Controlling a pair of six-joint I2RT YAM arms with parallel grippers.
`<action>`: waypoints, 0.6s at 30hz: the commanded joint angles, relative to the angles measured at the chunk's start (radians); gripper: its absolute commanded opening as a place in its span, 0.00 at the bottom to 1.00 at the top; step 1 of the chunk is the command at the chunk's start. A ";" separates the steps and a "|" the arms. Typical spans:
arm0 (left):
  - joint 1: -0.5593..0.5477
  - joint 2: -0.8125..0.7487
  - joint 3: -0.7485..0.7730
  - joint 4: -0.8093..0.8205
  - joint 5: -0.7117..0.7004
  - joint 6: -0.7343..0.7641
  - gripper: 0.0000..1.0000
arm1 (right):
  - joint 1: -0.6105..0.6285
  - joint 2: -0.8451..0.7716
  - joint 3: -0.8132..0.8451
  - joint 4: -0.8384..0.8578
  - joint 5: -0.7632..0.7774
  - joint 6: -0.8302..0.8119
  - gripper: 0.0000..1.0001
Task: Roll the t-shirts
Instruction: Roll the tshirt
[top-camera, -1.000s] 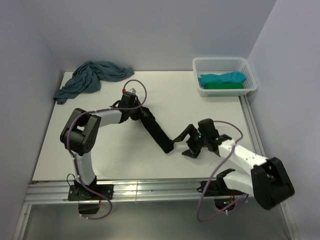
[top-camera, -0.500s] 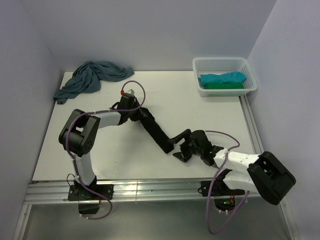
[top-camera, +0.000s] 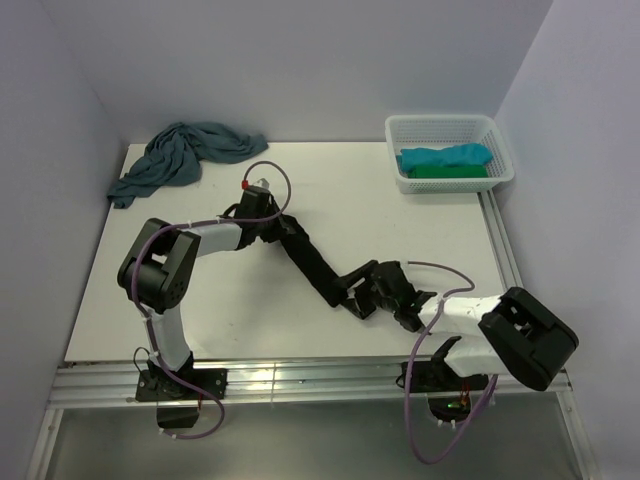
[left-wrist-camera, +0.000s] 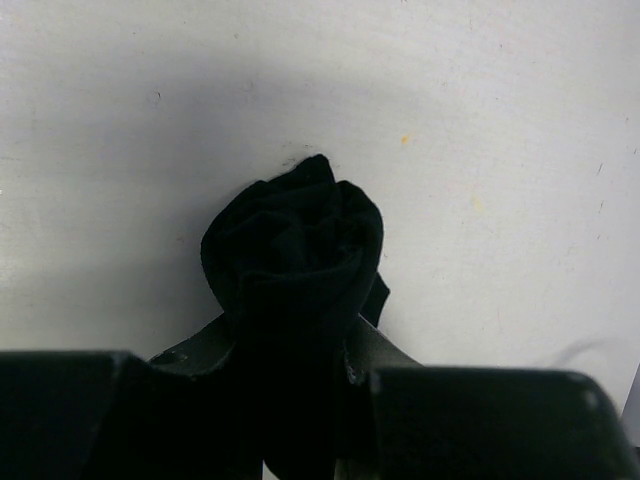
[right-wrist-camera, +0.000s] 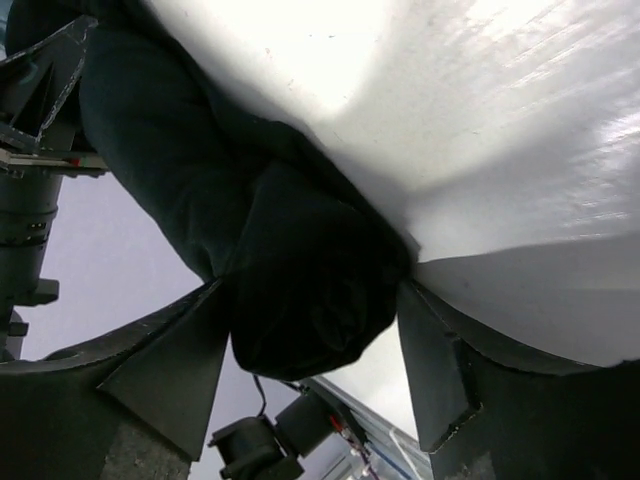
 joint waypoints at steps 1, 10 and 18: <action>-0.001 0.015 -0.012 -0.153 -0.051 0.035 0.00 | 0.018 0.048 -0.002 0.007 0.112 -0.020 0.72; 0.001 0.015 0.019 -0.199 -0.029 0.035 0.00 | 0.027 0.143 0.080 0.017 0.115 -0.077 0.43; 0.004 -0.017 -0.006 -0.176 0.027 0.026 0.09 | -0.199 -0.010 0.194 -0.383 -0.048 -0.406 0.00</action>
